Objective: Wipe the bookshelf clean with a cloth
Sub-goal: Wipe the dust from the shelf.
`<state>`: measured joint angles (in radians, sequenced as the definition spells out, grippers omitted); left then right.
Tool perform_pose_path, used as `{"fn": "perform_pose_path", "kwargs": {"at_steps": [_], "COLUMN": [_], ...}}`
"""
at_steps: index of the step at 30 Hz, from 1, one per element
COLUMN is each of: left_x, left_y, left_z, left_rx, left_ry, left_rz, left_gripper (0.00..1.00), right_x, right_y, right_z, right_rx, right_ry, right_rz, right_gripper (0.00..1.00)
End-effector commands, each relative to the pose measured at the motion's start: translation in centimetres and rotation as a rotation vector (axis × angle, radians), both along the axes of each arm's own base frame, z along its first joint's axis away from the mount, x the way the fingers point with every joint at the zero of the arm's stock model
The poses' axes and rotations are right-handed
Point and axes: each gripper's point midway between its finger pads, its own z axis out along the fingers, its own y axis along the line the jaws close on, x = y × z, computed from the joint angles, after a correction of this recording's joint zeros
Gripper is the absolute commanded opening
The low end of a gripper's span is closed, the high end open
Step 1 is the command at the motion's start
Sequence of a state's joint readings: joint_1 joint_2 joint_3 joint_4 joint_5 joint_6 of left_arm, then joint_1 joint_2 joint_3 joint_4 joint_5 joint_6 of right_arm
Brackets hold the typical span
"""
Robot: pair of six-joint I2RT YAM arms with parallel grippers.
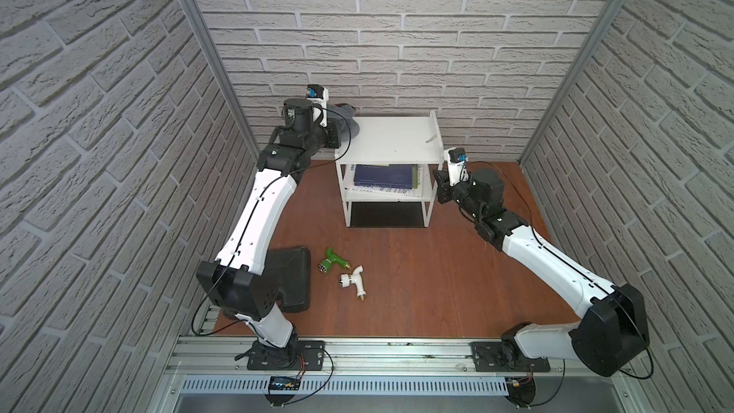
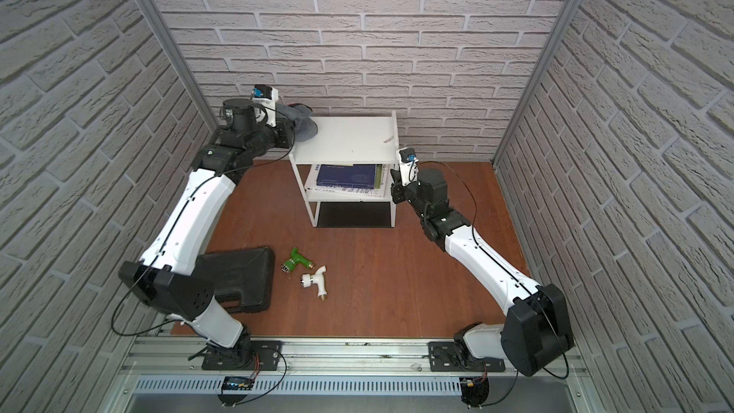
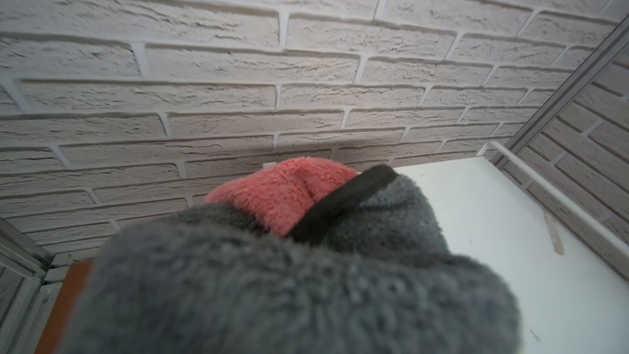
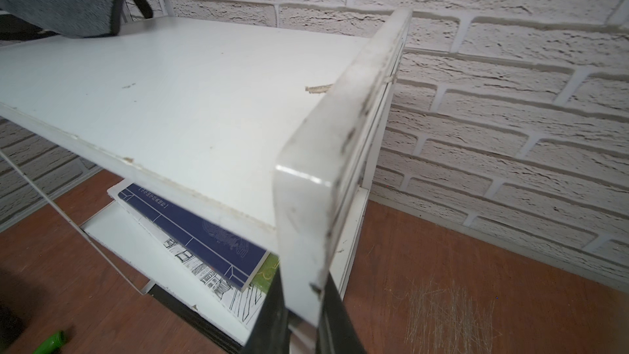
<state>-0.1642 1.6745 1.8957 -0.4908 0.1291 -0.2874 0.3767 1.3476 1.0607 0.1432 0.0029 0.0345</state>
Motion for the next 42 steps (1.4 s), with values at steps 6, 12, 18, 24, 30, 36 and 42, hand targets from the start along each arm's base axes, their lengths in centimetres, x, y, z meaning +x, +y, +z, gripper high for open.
{"fn": "perform_pose_path", "kwargs": {"at_steps": [6,12,18,24,30,36,42], "left_x": [-10.0,-13.4,-7.0,-3.8,2.2,7.8,3.2], "left_y": [4.1,8.1,5.3,1.6,2.5,2.1,1.2], "left_z": [-2.3,-3.2,-1.8,1.2,-0.9,-2.6,0.6], "left_rx": [0.055,0.069,-0.016,-0.125,-0.070,-0.039,-0.096], "left_ry": [0.058,0.092,0.062,-0.033,-0.048,-0.004,-0.055], "left_rz": [0.100,0.189,0.039,-0.132,-0.131,-0.168,-0.199], "left_gripper": [0.00,0.00,0.00,0.00,0.00,0.00,0.00], "right_x": [-0.4,-0.5,-0.6,-0.7,-0.5,-0.2,-0.2], "right_y": [1.4,1.6,1.6,1.7,2.1,2.4,2.5], "right_z": [-1.1,-1.5,-0.8,-0.1,-0.6,-1.4,-1.5], "right_rx": [0.050,0.046,0.058,0.064,0.058,0.053,0.054], "right_ry": [0.058,0.061,0.046,0.034,0.049,0.066,0.067], "right_rz": [0.039,0.050,0.056,0.059,0.079,0.085,0.091], "right_gripper": [0.03,0.03,0.03,0.03,0.03,0.03,0.03]}}
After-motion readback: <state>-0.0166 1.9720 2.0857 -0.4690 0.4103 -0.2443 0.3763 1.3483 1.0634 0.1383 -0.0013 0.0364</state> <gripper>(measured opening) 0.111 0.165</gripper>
